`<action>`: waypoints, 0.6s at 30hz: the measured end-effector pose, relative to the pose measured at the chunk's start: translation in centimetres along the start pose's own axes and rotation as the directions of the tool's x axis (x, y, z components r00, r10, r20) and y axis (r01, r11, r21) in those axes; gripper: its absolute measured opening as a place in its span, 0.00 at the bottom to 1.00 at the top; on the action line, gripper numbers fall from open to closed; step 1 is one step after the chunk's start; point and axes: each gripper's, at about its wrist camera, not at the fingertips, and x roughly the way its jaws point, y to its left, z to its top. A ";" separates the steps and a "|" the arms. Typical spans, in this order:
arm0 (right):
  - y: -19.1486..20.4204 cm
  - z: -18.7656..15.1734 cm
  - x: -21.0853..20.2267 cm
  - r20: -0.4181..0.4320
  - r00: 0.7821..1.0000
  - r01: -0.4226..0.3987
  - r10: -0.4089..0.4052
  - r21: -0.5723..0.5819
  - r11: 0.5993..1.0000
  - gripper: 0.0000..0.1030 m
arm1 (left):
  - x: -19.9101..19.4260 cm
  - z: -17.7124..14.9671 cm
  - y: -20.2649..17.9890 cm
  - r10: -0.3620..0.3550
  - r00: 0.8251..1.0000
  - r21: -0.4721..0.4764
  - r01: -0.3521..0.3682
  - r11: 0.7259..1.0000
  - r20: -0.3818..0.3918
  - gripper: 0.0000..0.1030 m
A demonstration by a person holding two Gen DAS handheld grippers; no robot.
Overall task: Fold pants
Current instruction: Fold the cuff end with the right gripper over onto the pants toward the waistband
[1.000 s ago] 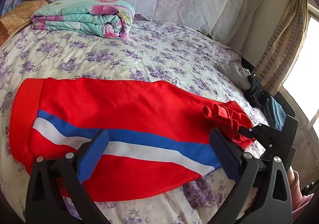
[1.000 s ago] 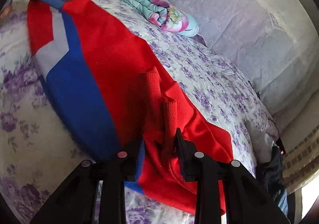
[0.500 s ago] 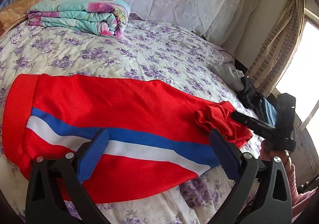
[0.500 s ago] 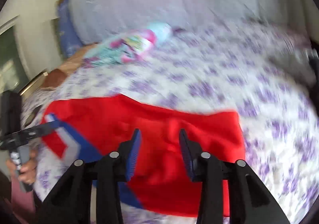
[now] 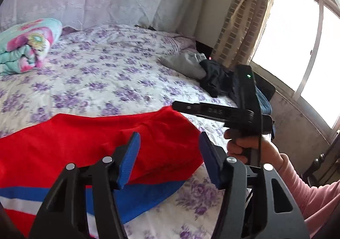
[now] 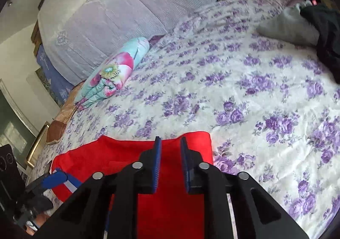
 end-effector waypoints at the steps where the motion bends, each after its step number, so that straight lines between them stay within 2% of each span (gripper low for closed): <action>1: -0.7 -0.2 1.3 -0.031 0.999 0.020 -0.020 0.010 1.000 0.08 | 2.0 0.2 -0.3 -0.002 0.999 -0.006 0.002 1.000 -0.049 0.48; 2: -1.5 -0.5 2.5 -0.068 0.997 0.034 -0.032 0.020 0.999 0.05 | 4.0 0.1 -0.1 0.017 0.994 -0.015 -0.019 1.000 -0.110 0.47; 4: -2.8 -1.1 2.9 -0.079 0.997 -0.016 0.022 0.082 0.997 0.02 | 7.4 -0.9 1.0 0.066 0.971 -0.037 -0.076 0.996 -0.228 0.44; 5: -2.9 -1.2 2.4 -0.070 0.997 -0.031 0.038 0.095 0.995 0.03 | 7.8 -1.5 1.6 0.063 0.970 -0.045 -0.076 0.996 -0.233 0.42; 6: -3.0 -1.3 1.5 -0.051 0.998 -0.040 0.045 0.103 0.994 0.08 | 7.5 -1.7 1.9 0.050 0.975 -0.052 -0.062 0.997 -0.217 0.42; 9: -2.0 -2.6 -2.6 0.016 0.994 -0.108 0.107 0.082 0.991 0.08 | 7.0 -1.9 2.6 0.009 0.978 -0.088 -0.028 0.996 -0.208 0.42; 11: -1.4 -4.0 -4.3 0.023 0.991 -0.134 0.133 0.061 0.989 0.08 | 7.0 -2.0 3.1 -0.010 0.981 -0.110 -0.012 0.994 -0.195 0.42; 12: -1.2 -5.1 -4.6 0.001 0.994 -0.112 0.112 0.040 0.993 0.08 | 6.9 -2.1 3.1 -0.014 0.981 -0.116 -0.008 0.993 -0.192 0.42; 14: -1.4 -7.5 -3.9 -0.077 0.997 -0.006 0.006 -0.004 1.000 0.04 | 7.0 -2.0 3.1 -0.017 0.982 -0.114 -0.005 0.993 -0.190 0.42; 16: -2.0 -9.2 -4.1 -0.046 0.999 -0.015 0.014 -0.013 1.000 0.04 | 7.0 -2.0 3.0 -0.015 0.982 -0.109 -0.006 0.994 -0.189 0.43; 18: -2.0 -8.9 -4.8 -0.056 0.998 -0.010 0.011 0.012 1.000 0.06 | 6.9 -2.0 2.8 -0.004 0.982 -0.095 -0.014 0.995 -0.187 0.43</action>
